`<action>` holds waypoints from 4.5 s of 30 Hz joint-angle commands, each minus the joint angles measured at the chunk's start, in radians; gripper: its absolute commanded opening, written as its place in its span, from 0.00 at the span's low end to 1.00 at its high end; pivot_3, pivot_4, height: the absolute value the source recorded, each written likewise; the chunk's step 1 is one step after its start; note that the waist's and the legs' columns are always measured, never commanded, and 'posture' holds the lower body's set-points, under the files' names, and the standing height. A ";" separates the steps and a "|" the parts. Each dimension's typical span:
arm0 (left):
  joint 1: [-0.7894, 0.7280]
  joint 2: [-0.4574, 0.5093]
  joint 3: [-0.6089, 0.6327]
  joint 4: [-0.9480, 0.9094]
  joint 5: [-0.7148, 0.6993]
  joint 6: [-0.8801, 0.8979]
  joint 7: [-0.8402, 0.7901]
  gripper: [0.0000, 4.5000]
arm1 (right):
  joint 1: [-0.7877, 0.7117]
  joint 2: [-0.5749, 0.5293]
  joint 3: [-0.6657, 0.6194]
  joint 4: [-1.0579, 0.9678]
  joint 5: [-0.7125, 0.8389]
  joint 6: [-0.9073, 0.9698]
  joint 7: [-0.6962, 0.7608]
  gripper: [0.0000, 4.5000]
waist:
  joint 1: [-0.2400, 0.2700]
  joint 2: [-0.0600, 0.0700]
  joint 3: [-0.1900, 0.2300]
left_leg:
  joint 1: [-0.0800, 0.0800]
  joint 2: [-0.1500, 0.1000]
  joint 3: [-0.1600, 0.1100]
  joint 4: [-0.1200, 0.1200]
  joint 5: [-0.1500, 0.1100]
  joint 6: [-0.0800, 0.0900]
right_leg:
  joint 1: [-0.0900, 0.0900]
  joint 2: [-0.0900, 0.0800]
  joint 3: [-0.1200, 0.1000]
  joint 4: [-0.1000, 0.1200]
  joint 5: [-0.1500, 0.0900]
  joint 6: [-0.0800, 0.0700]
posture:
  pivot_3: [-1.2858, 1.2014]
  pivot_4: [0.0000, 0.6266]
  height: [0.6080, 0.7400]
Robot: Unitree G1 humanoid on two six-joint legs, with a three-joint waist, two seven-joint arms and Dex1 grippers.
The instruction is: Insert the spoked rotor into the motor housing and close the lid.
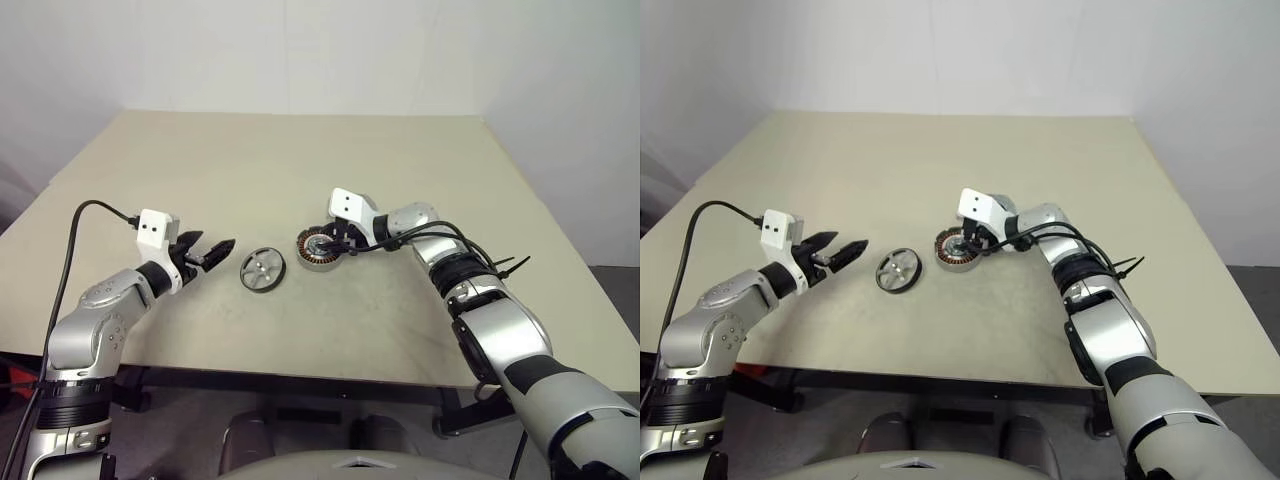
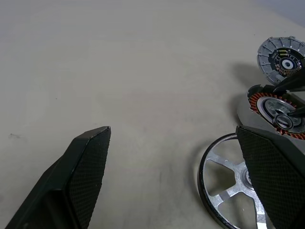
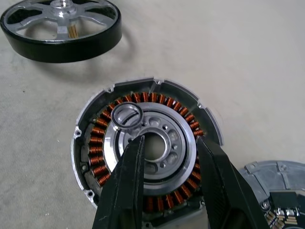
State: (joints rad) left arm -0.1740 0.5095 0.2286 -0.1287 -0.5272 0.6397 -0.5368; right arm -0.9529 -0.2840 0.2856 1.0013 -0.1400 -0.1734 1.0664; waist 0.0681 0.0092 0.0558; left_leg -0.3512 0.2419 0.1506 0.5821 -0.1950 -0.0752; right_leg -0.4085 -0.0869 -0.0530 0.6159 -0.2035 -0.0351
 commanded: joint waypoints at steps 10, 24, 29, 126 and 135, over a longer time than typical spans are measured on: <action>-0.011 0.003 0.011 -0.021 -0.003 -0.008 -0.002 1.00 | -0.001 0.025 -0.021 -0.164 0.041 0.053 0.013 0.43 | 0.000 0.000 0.000 | 0.000 0.000 0.000 0.000 0.000 0.000 | 0.000 0.000 0.000 0.001 0.000 0.000 | 0.52 0.00 1.00; -0.007 0.008 0.015 -0.030 -0.002 -0.006 0.001 1.00 | 0.016 0.065 0.004 -0.093 -0.006 0.043 -0.051 0.43 | 0.000 0.000 0.000 | 0.001 0.000 0.000 0.000 0.000 -0.001 | 0.000 0.000 0.000 0.001 0.000 0.000 | 0.52 0.00 1.00; -0.012 0.013 0.019 -0.027 -0.002 -0.006 0.000 1.00 | 0.017 0.058 0.003 -0.080 -0.015 0.034 -0.054 0.43 | 0.000 0.000 0.000 | 0.001 0.000 0.000 0.000 0.001 -0.001 | 0.000 0.000 0.000 0.002 0.000 0.000 | 0.52 0.00 1.00; -0.068 -0.194 0.066 0.052 -0.230 0.480 0.203 1.00 | 0.030 -0.017 -0.060 -0.278 0.039 0.078 -0.156 0.43 | 0.010 0.000 -0.001 | 0.003 -0.002 0.000 0.001 0.001 -0.002 | 0.003 -0.002 0.000 0.004 -0.001 -0.001 | 0.52 0.00 1.00; -0.142 -0.287 0.121 0.059 -0.327 0.554 0.214 1.00 | 0.033 -0.016 -0.059 -0.280 0.038 0.076 -0.160 0.43 | 0.011 -0.001 0.000 | 0.001 -0.002 0.000 0.002 0.001 -0.001 | 0.003 -0.002 0.000 0.002 -0.001 -0.001 | 0.52 0.00 1.00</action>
State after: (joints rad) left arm -0.2867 0.2196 0.3315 -0.0600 -0.8199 1.1860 -0.3218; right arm -0.8966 -0.2986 0.2452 0.7539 -0.1176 -0.0845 0.9153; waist 0.0795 0.0085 0.0553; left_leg -0.3508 0.2402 0.1502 0.5842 -0.1940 -0.0764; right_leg -0.4064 -0.0888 -0.0533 0.6183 -0.2040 -0.0358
